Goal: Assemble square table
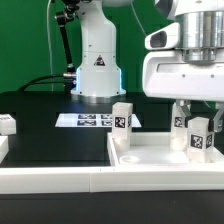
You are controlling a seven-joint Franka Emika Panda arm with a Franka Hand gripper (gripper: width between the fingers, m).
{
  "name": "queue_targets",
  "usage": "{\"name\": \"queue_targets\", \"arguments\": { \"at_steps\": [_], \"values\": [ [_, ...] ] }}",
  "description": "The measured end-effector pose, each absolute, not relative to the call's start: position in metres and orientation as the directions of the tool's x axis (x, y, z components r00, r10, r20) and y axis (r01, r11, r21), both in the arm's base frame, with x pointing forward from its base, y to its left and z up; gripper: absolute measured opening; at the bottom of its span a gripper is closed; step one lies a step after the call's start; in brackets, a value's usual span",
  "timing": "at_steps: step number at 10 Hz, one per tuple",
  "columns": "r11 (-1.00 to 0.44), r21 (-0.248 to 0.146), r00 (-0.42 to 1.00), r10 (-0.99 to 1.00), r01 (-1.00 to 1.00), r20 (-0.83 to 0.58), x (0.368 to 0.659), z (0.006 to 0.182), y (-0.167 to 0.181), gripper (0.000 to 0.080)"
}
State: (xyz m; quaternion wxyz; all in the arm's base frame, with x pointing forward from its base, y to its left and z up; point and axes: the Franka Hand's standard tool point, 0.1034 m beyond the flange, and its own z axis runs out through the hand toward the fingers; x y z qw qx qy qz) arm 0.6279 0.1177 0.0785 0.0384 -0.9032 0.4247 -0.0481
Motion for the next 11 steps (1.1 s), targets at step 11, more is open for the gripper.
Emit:
{"name": "queue_targets", "arguments": {
  "at_steps": [11],
  "values": [
    [0.084, -0.099, -0.078, -0.995, -0.992, -0.065, 0.6260, 0.0778, 0.1215, 0.0300]
  ]
}}
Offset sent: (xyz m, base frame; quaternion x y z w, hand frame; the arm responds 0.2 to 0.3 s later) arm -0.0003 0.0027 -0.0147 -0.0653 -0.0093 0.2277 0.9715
